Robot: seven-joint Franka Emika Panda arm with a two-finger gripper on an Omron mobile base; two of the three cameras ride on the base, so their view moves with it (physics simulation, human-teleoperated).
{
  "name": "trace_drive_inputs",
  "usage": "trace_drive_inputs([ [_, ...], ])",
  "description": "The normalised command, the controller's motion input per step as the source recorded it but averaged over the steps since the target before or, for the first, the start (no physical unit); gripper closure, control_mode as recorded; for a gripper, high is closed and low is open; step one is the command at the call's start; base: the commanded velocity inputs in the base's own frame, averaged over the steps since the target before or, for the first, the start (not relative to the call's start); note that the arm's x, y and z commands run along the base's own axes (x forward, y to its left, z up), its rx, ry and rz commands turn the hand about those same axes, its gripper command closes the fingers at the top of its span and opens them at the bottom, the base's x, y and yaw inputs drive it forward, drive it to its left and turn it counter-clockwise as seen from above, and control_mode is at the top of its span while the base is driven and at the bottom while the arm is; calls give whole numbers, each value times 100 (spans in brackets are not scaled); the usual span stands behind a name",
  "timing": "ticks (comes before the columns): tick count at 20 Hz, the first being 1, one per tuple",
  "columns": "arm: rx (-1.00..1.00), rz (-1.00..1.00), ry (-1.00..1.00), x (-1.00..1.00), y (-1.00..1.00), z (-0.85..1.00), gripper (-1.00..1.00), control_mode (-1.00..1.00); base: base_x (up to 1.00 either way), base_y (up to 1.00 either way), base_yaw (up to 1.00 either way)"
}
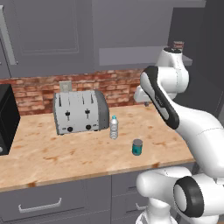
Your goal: Restock the canned food cabinet by taking the new fresh canned food from the counter and placing it in the cabinet. Then, take the old canned food from the cabinet and place it on the counter.
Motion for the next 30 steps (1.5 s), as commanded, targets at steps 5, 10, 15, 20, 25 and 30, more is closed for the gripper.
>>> trace_drive_inputs([
  [5,0,0,0,-10,3,-7,-100,-100,0,0,0],
  [10,-10,0,10,-20,31,-80,-100,-100,0,0,0],
  [15,-12,0,23,0,6,-100,-100,-100,0,0,0],
  [20,-3,0,11,0,0,-88,-100,-100,0,0,0],
  [25,7,-3,2,8,0,-78,-100,-100,0,0,0],
  [30,3,-1,0,14,0,-51,-100,-100,0,0,0],
])
